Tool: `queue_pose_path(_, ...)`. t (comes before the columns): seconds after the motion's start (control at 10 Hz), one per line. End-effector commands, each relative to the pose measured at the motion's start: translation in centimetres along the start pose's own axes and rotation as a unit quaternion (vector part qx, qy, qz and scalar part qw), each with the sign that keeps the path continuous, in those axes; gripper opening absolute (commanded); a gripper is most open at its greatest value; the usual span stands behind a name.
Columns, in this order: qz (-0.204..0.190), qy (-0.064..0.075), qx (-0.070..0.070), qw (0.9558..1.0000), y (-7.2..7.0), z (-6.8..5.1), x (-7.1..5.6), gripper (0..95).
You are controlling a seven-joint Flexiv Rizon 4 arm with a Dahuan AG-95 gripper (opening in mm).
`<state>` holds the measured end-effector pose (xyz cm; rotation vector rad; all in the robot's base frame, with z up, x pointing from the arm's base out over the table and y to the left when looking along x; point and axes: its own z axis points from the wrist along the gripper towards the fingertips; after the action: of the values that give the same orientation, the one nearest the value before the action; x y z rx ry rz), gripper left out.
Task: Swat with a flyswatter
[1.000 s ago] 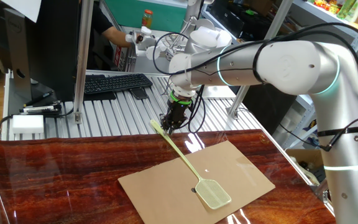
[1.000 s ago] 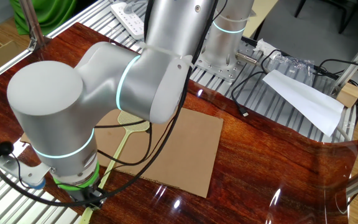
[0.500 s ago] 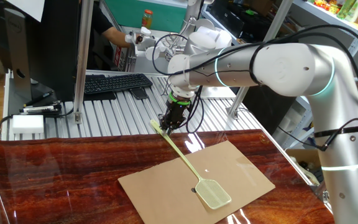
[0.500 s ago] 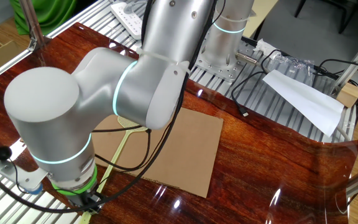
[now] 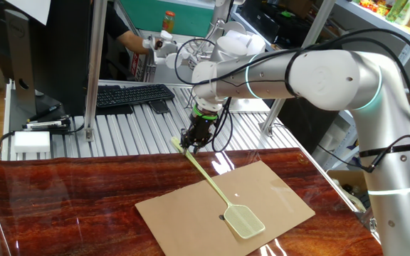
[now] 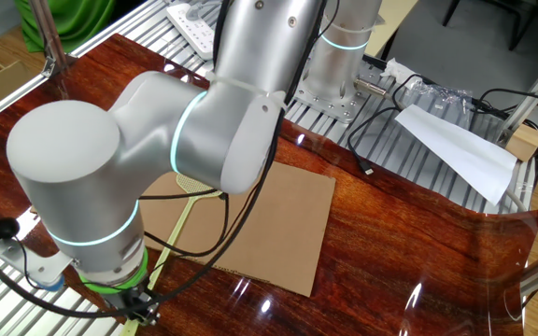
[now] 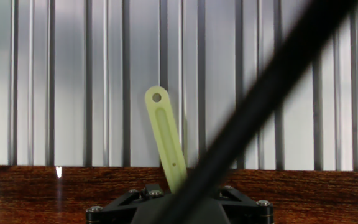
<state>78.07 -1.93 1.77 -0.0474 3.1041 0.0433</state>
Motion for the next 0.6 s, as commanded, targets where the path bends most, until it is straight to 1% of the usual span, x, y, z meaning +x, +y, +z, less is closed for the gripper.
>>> queue_pose_path(0.1, -0.001, -0.002, 0.001, 1.0, 0.11, 0.27, -0.15, 38.0)
queue_pose_path(0.3, -0.003, -0.006, 0.003, 1.0, 0.16, 0.7, -0.2, 38.0)
queue_pose_path(0.6, -0.007, -0.008, 0.004, 0.9999, 0.11, 1.09, -0.27, 38.0)
